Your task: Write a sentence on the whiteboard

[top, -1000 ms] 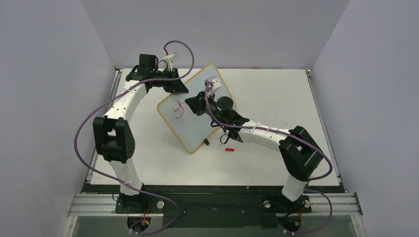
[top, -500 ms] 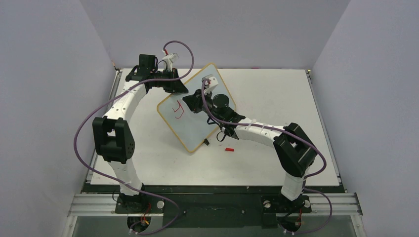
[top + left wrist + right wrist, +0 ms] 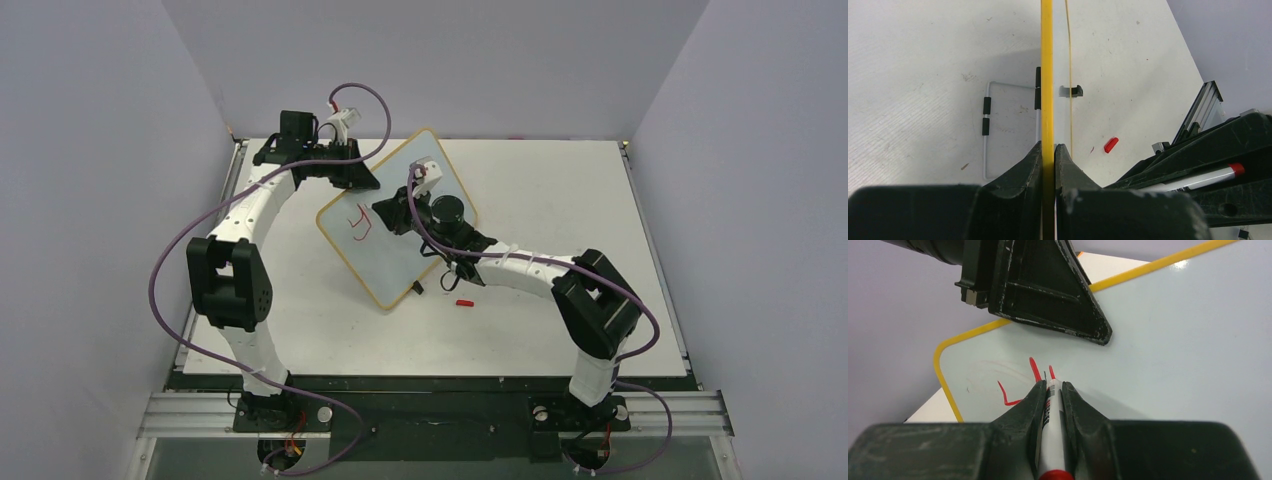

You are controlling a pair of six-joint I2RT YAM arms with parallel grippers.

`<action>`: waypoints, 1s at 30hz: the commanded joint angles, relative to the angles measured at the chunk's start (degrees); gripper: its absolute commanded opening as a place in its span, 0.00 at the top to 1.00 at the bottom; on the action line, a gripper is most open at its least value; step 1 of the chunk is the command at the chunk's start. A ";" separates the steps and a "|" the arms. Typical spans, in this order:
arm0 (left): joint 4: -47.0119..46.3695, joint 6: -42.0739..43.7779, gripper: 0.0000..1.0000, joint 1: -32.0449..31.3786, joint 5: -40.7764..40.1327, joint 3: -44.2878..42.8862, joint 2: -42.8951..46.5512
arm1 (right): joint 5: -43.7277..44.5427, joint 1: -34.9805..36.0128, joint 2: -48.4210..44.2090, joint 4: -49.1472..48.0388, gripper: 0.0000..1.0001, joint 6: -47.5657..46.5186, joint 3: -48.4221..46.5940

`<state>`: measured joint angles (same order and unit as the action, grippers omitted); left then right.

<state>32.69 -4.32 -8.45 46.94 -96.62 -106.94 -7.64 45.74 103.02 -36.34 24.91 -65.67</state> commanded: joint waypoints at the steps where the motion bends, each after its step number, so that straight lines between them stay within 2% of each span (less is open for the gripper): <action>1: -5.46 4.68 1.00 0.36 -2.09 -0.11 3.22 | 0.59 0.04 -0.81 -1.19 1.00 0.48 2.46; 10: -5.82 4.65 1.00 0.31 -1.99 0.02 3.14 | 2.49 -0.12 -2.28 -0.76 1.00 0.44 5.69; 18: -6.30 4.67 1.00 0.20 -1.16 0.39 3.54 | 6.16 -0.57 -1.41 2.92 1.00 -0.04 0.31; 30: -6.93 4.68 1.00 0.25 -0.88 0.64 3.69 | 5.63 -0.92 1.37 5.44 1.00 -0.20 -6.67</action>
<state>31.77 -4.86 -8.29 47.48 -95.85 -106.52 -2.20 44.95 102.76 -31.05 25.15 -69.25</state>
